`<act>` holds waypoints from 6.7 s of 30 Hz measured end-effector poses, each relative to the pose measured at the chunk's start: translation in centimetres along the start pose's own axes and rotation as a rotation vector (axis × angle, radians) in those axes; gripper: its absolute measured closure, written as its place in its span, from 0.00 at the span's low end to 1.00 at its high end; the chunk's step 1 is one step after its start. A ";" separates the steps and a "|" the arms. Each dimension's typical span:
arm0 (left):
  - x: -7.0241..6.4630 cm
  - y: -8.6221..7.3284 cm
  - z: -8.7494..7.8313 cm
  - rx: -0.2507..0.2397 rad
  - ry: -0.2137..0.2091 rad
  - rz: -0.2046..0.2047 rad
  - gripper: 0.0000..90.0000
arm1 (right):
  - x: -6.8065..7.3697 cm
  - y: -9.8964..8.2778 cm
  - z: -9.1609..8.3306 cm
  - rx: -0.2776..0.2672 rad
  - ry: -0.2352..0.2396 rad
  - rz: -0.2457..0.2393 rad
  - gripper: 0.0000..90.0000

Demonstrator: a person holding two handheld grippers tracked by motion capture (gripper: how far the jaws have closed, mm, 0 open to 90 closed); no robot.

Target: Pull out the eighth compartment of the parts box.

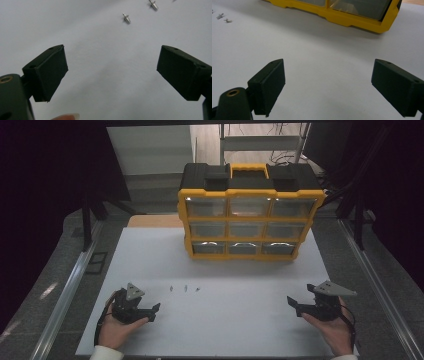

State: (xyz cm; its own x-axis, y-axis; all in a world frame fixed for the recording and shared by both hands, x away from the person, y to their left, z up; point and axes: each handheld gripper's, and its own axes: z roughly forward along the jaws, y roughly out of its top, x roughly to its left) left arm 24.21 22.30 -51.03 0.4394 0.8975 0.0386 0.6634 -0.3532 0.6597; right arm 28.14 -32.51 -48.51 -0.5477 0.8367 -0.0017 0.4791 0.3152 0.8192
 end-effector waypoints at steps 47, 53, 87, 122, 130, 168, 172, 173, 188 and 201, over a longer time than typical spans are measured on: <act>-0.3 0.8 -0.3 -0.037 -0.058 -0.001 0.12 | 1.8 0.0 -0.1 -0.041 -0.046 0.058 0.10; -0.3 0.9 -0.7 -0.052 -0.060 -0.004 0.12 | 2.3 0.4 0.4 -0.045 -0.020 0.067 0.10; -1.5 1.0 -1.0 -0.072 -0.058 0.022 0.12 | 5.8 1.4 2.4 -0.053 -0.025 0.008 0.13; -1.4 0.7 -0.7 -0.082 -0.035 0.037 0.13 | 9.2 2.1 4.5 -0.055 -0.042 -0.008 0.14; -1.4 0.6 -0.4 -0.078 -0.037 0.036 0.14 | 10.1 2.0 5.0 -0.050 -0.041 -0.031 0.14; -1.4 0.5 -1.0 -0.088 -0.050 0.041 0.13 | 12.7 2.9 6.8 -0.044 -0.054 -0.072 0.15; -1.0 0.2 -0.8 -0.081 -0.041 0.033 0.13 | 12.8 2.9 7.0 -0.036 -0.056 -0.082 0.16; -1.0 0.2 -0.7 -0.079 -0.040 0.034 0.13 | 12.8 2.9 7.1 -0.033 -0.059 -0.086 0.16; -1.0 0.3 -0.5 -0.067 -0.024 0.030 0.13 | 13.7 3.0 7.3 -0.028 -0.063 -0.162 0.16; -0.9 -0.1 -0.6 -0.054 -0.019 0.032 0.12 | 14.4 3.1 7.4 -0.021 -0.133 -0.321 0.18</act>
State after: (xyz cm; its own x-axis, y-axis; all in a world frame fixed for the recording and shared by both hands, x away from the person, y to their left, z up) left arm 23.34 21.66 -50.65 0.4717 0.8806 0.0460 0.6158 -0.3663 0.6976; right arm 26.83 -16.21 -50.22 -0.5733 0.7479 -0.3347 0.2823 0.5638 0.7762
